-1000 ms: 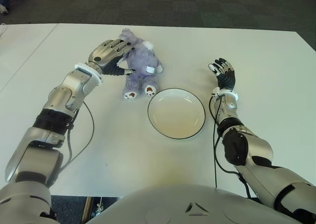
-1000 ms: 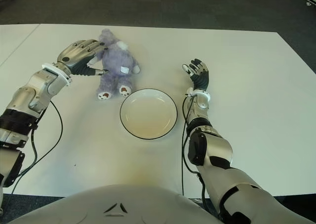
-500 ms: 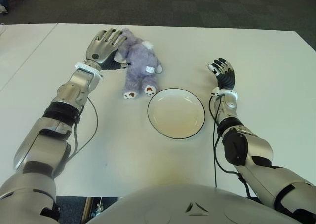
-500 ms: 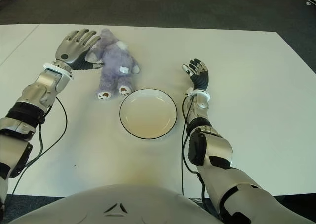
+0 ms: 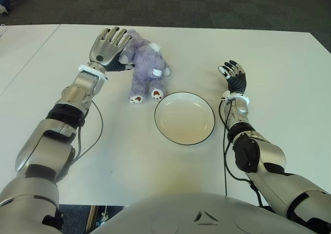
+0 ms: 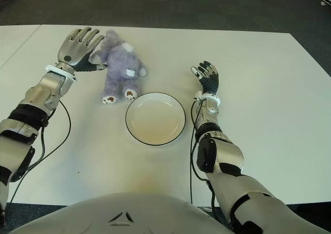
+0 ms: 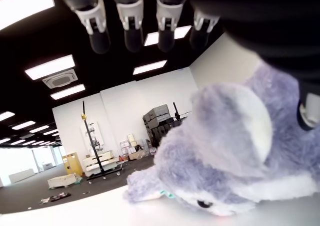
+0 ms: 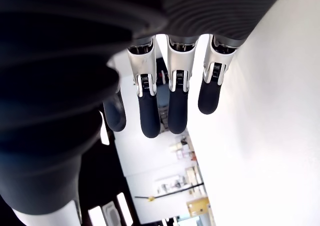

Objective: Put the doll into the plate.

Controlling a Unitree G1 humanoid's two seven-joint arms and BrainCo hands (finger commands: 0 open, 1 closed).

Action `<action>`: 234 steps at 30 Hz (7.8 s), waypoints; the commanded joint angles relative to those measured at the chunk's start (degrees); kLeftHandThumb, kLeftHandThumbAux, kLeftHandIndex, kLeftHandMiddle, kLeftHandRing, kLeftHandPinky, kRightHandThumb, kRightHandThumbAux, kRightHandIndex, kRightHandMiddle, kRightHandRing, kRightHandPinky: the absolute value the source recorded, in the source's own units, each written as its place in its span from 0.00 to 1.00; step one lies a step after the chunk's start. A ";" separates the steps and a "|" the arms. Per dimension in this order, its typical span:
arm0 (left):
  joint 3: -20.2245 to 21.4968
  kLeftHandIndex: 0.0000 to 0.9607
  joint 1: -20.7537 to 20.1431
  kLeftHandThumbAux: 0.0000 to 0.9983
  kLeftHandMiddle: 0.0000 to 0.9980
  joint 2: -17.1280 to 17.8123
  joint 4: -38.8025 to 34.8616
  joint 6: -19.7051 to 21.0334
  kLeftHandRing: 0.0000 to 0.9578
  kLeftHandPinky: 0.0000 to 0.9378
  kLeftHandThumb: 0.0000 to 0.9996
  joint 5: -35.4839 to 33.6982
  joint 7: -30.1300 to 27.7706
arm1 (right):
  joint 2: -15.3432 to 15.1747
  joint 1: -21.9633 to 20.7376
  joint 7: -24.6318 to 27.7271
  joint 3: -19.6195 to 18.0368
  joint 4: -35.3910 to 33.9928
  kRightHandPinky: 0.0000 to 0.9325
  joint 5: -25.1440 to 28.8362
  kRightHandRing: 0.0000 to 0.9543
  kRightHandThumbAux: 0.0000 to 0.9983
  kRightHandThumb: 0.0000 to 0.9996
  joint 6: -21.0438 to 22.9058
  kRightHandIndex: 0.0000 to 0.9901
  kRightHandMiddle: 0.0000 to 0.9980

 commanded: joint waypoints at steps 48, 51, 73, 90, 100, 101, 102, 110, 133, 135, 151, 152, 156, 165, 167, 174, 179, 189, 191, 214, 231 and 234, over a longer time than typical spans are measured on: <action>-4.74 0.00 -5.10 0.31 0.00 -4.49 15.69 -9.66 0.00 0.00 0.13 -7.59 -6.00 | 2.30 7.80 -1.94 -1.51 6.30 0.20 1.36 0.24 0.86 0.00 7.48 0.24 0.26; -5.41 0.00 -5.69 0.35 0.00 -4.98 17.14 -9.14 0.00 0.00 0.13 -7.45 -6.72 | 2.23 7.77 -1.78 -1.74 6.29 0.21 1.60 0.25 0.86 0.00 7.42 0.25 0.27; -9.55 0.00 -11.77 0.38 0.00 -11.02 29.35 -8.04 0.00 0.00 0.24 -8.18 -4.55 | 2.04 7.78 -1.32 -1.99 6.34 0.18 1.45 0.24 0.84 0.00 7.88 0.26 0.27; -14.70 0.14 -13.78 0.64 0.10 -10.86 36.82 -3.63 0.20 0.33 0.40 -5.09 7.03 | 2.26 7.88 -1.46 -2.18 6.29 0.20 1.12 0.25 0.84 0.00 7.23 0.27 0.28; -14.25 0.43 -13.52 0.70 0.39 -11.31 36.26 -2.79 0.43 0.52 0.71 -5.67 14.21 | 2.12 7.91 -1.81 -1.63 6.29 0.21 0.51 0.25 0.84 0.00 7.27 0.27 0.29; -14.19 0.43 -13.51 0.70 0.39 -11.43 36.32 -2.24 0.44 0.52 0.71 -5.72 14.49 | 2.13 7.90 -1.72 -1.71 6.29 0.21 0.63 0.25 0.84 0.00 7.33 0.27 0.29; -14.21 0.43 -13.52 0.70 0.42 -11.55 36.38 -1.56 0.48 0.58 0.71 -5.65 14.79 | 2.14 7.88 -1.59 -1.83 6.29 0.21 0.79 0.26 0.85 0.00 7.39 0.27 0.29; -12.71 0.45 -13.56 0.70 0.66 -12.59 36.78 2.46 0.73 0.77 0.73 -7.45 13.03 | 2.15 7.85 -1.30 -2.10 6.29 0.21 1.11 0.26 0.84 0.00 7.53 0.27 0.29; -9.39 0.46 -14.71 0.70 0.85 -10.80 30.81 -1.26 0.88 0.90 0.75 -12.30 12.02 | 2.00 7.77 -1.30 -2.07 6.37 0.21 0.94 0.25 0.83 0.00 7.68 0.26 0.28; -9.32 0.46 -14.73 0.70 0.85 -10.79 30.52 -1.46 0.88 0.91 0.75 -12.16 12.31 | 2.05 7.73 -1.25 -2.12 6.37 0.20 1.01 0.25 0.82 0.00 7.70 0.26 0.28; -9.37 0.46 -16.00 0.70 0.86 -9.21 24.60 -1.57 0.89 0.91 0.75 -10.98 11.66 | 2.25 7.70 -1.31 -2.22 6.41 0.21 1.11 0.25 0.81 0.00 7.80 0.25 0.27; -9.42 0.46 -16.30 0.70 0.86 -8.88 24.16 -1.68 0.89 0.91 0.75 -10.86 11.36 | 2.29 7.70 -1.27 -2.29 6.41 0.21 1.18 0.25 0.81 0.00 7.80 0.25 0.27; -9.55 0.46 -17.40 0.70 0.87 -7.77 22.42 -2.08 0.90 0.93 0.75 -10.08 11.47 | 2.33 7.70 -1.16 -2.38 6.41 0.22 1.27 0.25 0.82 0.00 7.79 0.25 0.27; -9.56 0.46 -19.58 0.70 0.87 -7.04 20.25 -3.28 0.91 0.93 0.75 -8.88 11.58 | 2.37 7.73 -0.99 -2.45 6.43 0.23 1.29 0.26 0.83 0.00 7.65 0.26 0.28; -9.42 0.46 -20.17 0.70 0.87 -6.78 18.33 -3.35 0.91 0.92 0.75 -8.53 11.04 | 2.39 7.76 -0.85 -2.51 6.43 0.22 1.35 0.25 0.83 0.00 7.62 0.26 0.27; -9.14 0.46 -20.84 0.70 0.87 -5.54 12.24 -2.25 0.91 0.93 0.75 -6.70 9.49 | 2.38 7.90 -1.15 -2.09 6.44 0.22 0.82 0.25 0.82 0.00 7.48 0.25 0.27; -8.97 0.46 -20.89 0.70 0.87 -4.61 7.18 -0.11 0.90 0.93 0.75 -4.34 7.94 | 2.38 7.83 -1.09 -2.06 6.46 0.24 0.83 0.25 0.82 0.00 7.66 0.26 0.27; -8.32 0.46 -19.97 0.70 0.86 -3.51 0.94 2.14 0.90 0.94 0.74 -0.95 7.07 | 2.58 7.69 -0.87 -2.46 6.48 0.23 1.26 0.25 0.82 0.00 7.88 0.24 0.26; -8.19 0.46 -20.11 0.70 0.86 -3.46 0.48 1.89 0.90 0.93 0.74 -0.76 7.27 | 2.57 7.70 -0.99 -2.35 6.48 0.23 1.12 0.25 0.83 0.00 7.85 0.24 0.26; -6.47 0.46 -19.82 0.70 0.87 -2.23 -11.14 -0.40 0.91 0.95 0.74 1.29 8.46 | 2.88 7.83 -1.87 -1.52 6.51 0.20 0.30 0.25 0.81 0.00 7.34 0.27 0.28; 0.75 0.46 -4.31 0.70 0.84 3.84 -39.67 -0.86 0.89 0.92 0.75 2.37 -2.69 | 3.35 7.76 -2.07 -1.51 6.47 0.17 0.40 0.25 0.81 0.00 7.07 0.28 0.29; 1.98 0.46 -2.54 0.70 0.84 3.98 -42.89 -1.17 0.89 0.92 0.75 2.20 -5.28 | 3.39 7.64 -2.78 -1.01 6.41 0.19 -0.06 0.25 0.80 0.00 7.41 0.27 0.29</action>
